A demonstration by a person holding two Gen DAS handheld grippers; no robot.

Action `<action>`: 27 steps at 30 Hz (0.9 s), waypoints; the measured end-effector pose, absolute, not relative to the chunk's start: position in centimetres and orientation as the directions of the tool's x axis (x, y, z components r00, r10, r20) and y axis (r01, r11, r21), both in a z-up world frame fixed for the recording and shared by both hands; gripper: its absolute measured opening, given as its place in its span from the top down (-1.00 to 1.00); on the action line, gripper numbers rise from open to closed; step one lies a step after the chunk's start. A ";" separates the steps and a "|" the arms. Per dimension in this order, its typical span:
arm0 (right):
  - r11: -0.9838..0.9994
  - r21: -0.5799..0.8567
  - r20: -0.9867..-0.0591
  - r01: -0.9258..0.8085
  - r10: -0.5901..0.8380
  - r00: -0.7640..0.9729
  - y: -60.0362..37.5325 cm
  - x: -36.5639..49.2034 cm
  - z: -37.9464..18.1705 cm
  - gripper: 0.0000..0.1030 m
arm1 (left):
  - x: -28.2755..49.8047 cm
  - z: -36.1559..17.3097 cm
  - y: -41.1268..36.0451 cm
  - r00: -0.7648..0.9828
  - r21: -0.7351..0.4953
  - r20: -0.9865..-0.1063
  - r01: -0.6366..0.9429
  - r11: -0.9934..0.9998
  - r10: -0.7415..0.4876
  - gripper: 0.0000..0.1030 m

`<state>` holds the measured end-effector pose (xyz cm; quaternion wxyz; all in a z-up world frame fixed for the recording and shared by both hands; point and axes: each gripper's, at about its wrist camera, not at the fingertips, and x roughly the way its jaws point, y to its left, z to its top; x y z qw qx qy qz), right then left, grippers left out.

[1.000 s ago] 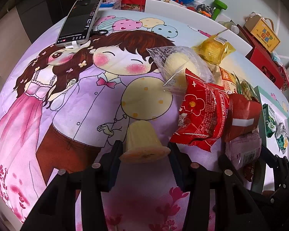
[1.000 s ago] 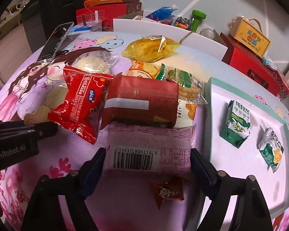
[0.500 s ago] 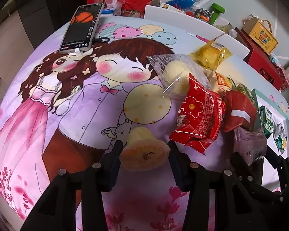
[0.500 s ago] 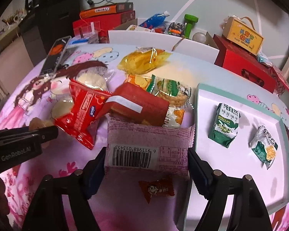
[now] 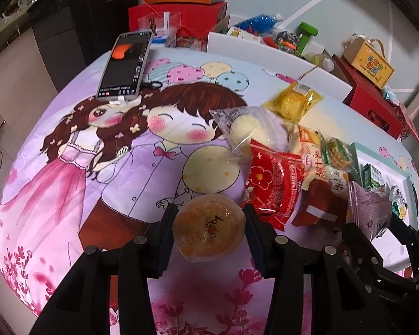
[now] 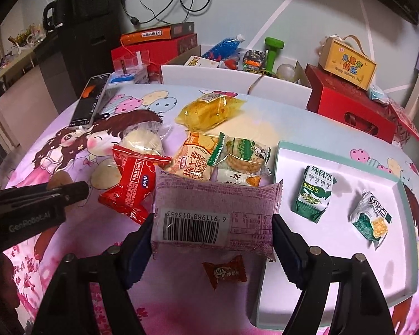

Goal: Organize snacks
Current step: 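Carry the jelly cup and pink pastry into the tray and open both tools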

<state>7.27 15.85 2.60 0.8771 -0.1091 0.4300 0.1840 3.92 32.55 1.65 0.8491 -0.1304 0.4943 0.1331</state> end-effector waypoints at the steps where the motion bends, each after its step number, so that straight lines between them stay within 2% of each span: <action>1: 0.910 -0.030 -0.797 -0.414 0.228 0.560 15.8 7.3 2.6 -0.57 | 3.9 1.8 32.5 0.479 -0.090 -0.872 -0.353 0.931 0.097 0.05; 12: 0.951 -0.016 -0.793 -0.308 0.176 0.583 11.8 8.6 3.5 -0.57 | 4.2 3.6 30.2 0.531 -0.097 -0.844 -0.292 0.952 0.076 0.05; 27: 0.993 0.062 -0.790 0.100 -0.013 0.613 -3.9 10.8 5.6 -0.58 | 6.3 5.8 19.1 0.594 -0.080 -0.802 -0.005 0.997 -0.061 0.05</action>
